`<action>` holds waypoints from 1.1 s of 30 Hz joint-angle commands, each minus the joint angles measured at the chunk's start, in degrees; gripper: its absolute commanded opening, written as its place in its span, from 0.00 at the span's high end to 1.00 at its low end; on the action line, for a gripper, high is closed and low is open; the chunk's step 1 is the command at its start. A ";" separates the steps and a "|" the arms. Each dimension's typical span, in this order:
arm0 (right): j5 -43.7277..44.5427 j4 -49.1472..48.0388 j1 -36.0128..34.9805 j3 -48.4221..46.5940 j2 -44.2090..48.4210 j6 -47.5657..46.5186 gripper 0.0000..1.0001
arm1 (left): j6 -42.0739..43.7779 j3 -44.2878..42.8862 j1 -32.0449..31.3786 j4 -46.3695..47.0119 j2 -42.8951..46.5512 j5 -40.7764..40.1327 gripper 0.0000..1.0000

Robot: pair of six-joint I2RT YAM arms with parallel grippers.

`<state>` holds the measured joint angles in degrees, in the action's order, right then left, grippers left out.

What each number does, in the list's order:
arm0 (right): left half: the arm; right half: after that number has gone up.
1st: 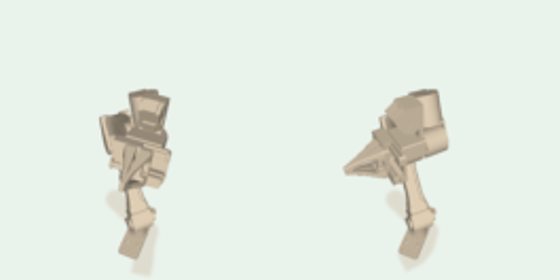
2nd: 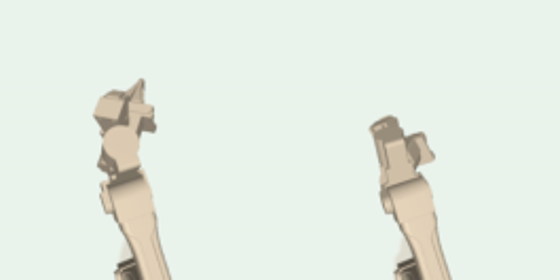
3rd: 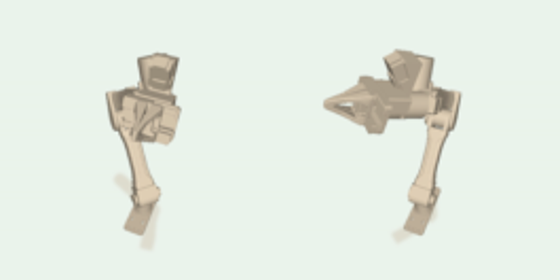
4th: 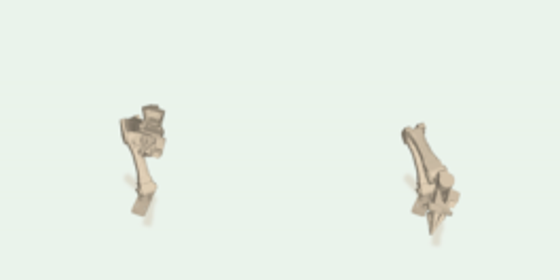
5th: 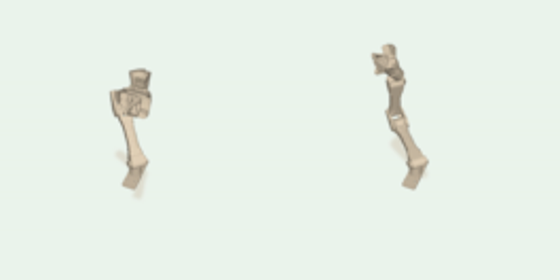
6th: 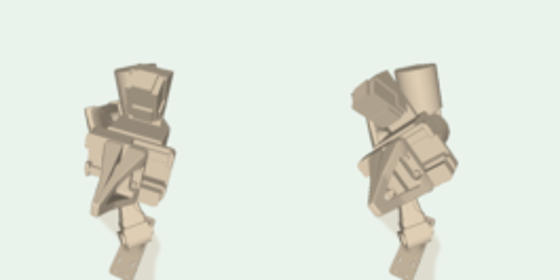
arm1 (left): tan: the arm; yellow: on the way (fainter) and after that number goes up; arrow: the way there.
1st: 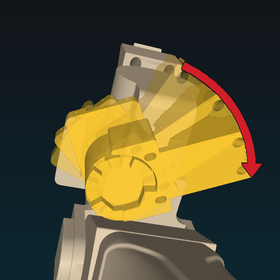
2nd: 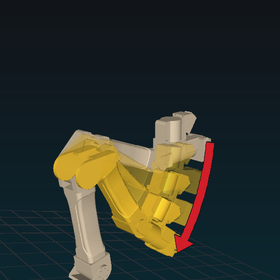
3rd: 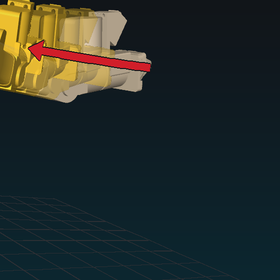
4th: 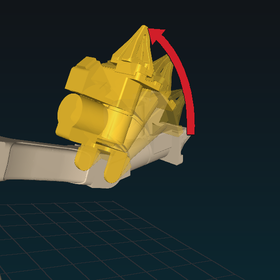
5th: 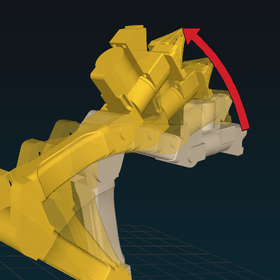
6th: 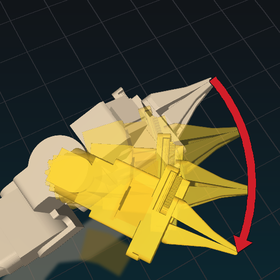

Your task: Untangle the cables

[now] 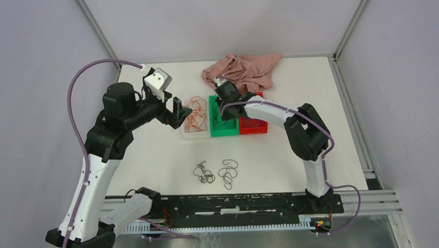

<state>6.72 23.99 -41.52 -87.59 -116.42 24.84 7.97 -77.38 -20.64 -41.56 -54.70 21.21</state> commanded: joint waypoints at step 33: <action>0.70 2.27 -25.28 25.16 18.33 10.34 0.53 | 5.82 -0.58 -0.01 0.60 -1.18 -0.23 0.01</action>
<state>7.38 30.26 -66.41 -59.09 -96.38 33.04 10.90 -77.38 -20.64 -41.87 -56.64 21.06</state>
